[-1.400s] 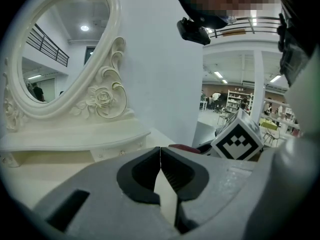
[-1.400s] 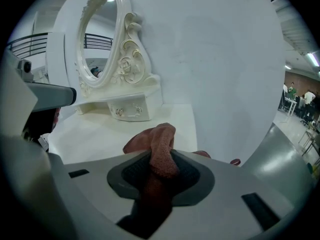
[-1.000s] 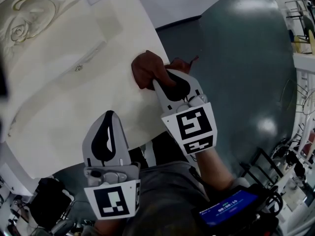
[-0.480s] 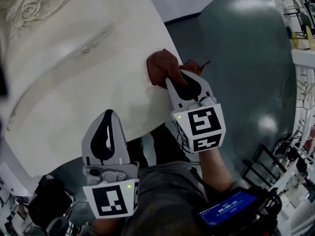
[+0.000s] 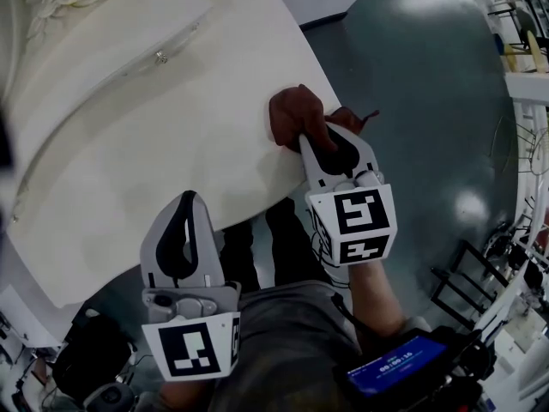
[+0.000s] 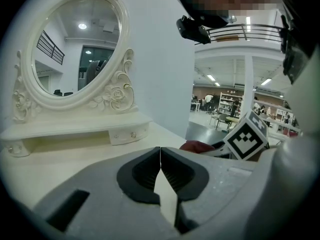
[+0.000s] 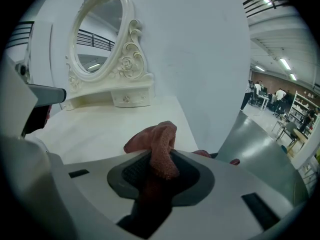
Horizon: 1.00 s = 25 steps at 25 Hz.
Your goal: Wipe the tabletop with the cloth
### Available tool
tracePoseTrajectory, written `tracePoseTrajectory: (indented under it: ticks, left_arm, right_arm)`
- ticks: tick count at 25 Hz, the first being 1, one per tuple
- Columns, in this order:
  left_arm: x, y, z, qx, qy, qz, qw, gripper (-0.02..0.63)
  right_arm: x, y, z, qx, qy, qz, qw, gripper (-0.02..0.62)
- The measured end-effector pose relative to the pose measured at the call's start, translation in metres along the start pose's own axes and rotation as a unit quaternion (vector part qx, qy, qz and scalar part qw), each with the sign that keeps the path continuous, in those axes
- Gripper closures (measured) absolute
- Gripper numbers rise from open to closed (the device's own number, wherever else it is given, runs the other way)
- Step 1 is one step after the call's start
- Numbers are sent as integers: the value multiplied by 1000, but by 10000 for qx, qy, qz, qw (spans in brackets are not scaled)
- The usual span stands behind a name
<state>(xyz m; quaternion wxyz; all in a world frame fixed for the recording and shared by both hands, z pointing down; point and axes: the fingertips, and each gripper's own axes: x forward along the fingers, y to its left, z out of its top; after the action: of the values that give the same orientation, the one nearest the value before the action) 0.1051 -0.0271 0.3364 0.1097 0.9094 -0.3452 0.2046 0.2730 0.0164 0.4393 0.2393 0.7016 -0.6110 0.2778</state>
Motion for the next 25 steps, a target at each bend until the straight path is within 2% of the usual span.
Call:
tracePoseTrajectory:
  ticks: [7,12,17,25]
  left_arm:
    - [-29,21,-12,-8,47,30,10000,591]
    - [-46,44,-15,-7,-85,149,9999,591]
    - [-68,57,-29,-57,-137,283,9995,591]
    - [-106,98,-40,-198,-222,671,9973,591]
  right_arm:
    - [-9,27,-7,-5,26,-150,9999,486]
    - [-10,52,-7,-17,8,-158,9999,488]
    - [-14,77,-17,20,-1,-57,10000,488]
    - [-9,136,-13,-226,4,214,9995,488]
